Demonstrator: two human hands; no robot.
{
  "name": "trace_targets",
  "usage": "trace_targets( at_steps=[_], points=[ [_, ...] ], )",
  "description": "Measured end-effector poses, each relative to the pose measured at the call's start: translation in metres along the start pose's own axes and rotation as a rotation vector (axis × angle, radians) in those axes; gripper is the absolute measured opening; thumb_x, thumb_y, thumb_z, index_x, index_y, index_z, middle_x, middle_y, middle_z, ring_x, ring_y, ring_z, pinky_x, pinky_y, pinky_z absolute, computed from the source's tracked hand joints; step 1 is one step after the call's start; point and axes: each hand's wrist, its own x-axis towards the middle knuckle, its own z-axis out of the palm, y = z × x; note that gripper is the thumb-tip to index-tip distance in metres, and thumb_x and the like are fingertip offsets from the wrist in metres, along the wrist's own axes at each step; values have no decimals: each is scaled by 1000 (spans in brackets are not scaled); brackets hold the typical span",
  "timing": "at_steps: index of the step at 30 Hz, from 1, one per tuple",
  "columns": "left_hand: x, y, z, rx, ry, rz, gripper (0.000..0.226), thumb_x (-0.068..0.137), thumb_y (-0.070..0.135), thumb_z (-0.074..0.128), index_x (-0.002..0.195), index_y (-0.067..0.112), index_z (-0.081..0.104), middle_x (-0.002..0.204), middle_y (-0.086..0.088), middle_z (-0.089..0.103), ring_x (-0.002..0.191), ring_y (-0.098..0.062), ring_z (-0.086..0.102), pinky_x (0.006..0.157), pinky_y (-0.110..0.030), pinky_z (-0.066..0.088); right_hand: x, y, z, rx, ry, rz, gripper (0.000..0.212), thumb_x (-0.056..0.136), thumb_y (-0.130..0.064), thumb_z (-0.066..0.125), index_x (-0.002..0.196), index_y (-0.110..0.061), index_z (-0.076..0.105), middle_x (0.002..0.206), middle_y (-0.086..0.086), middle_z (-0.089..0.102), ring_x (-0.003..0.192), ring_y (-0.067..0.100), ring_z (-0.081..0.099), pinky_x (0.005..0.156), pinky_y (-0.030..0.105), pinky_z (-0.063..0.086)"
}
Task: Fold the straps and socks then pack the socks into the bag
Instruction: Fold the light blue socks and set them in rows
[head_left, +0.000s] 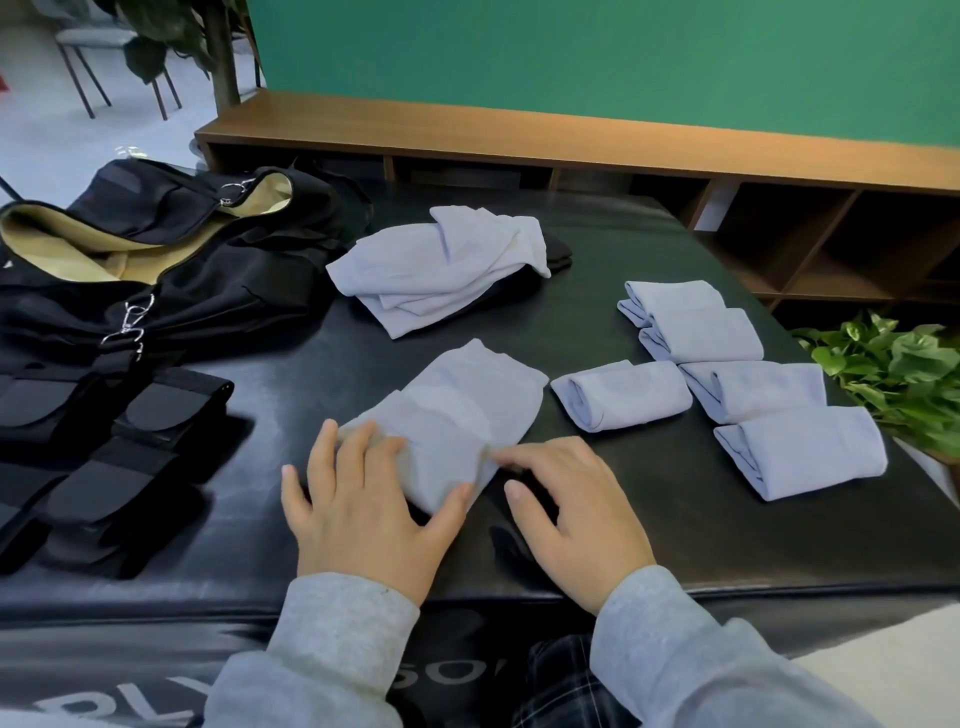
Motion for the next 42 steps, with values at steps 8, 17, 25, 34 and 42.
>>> trace_targets(
  at_steps=[8,17,25,34,42],
  points=[
    [1,-7,2,-217,263,102,47,64,-22,54,87,16,72,91,-5,63,89,-21,34,73,-39,37,4,1,5,-120,124,207,34,93,-38,39,122,-27,53,125,-18,50,118,-1,31,95,17,21],
    [-4,-2,-9,-214,238,205,25,77,29,43,77,29,67,80,17,53,82,-9,38,73,-22,14,9,0,6,-278,-98,152,73,76,-61,4,142,-40,28,147,-26,24,138,-3,9,105,20,5],
    [-2,-1,-4,-22,202,91,25,76,44,41,68,32,60,76,13,50,82,-10,35,77,-28,18,8,-2,2,-312,-103,143,45,90,-52,31,131,-37,42,131,-19,31,126,3,18,106,22,10],
    [-1,-1,-1,72,172,61,40,75,49,40,100,25,60,78,6,56,78,-22,50,78,-37,28,10,-3,5,-327,-120,164,75,76,-62,10,146,-36,10,154,-22,-3,142,3,-10,113,28,1],
    [2,-2,-2,83,124,66,17,65,38,73,74,30,61,76,5,46,76,-19,38,71,-41,37,9,-3,6,-333,-103,141,77,73,-61,3,147,-38,10,155,-19,-3,142,3,-11,112,26,-1]
  ],
)
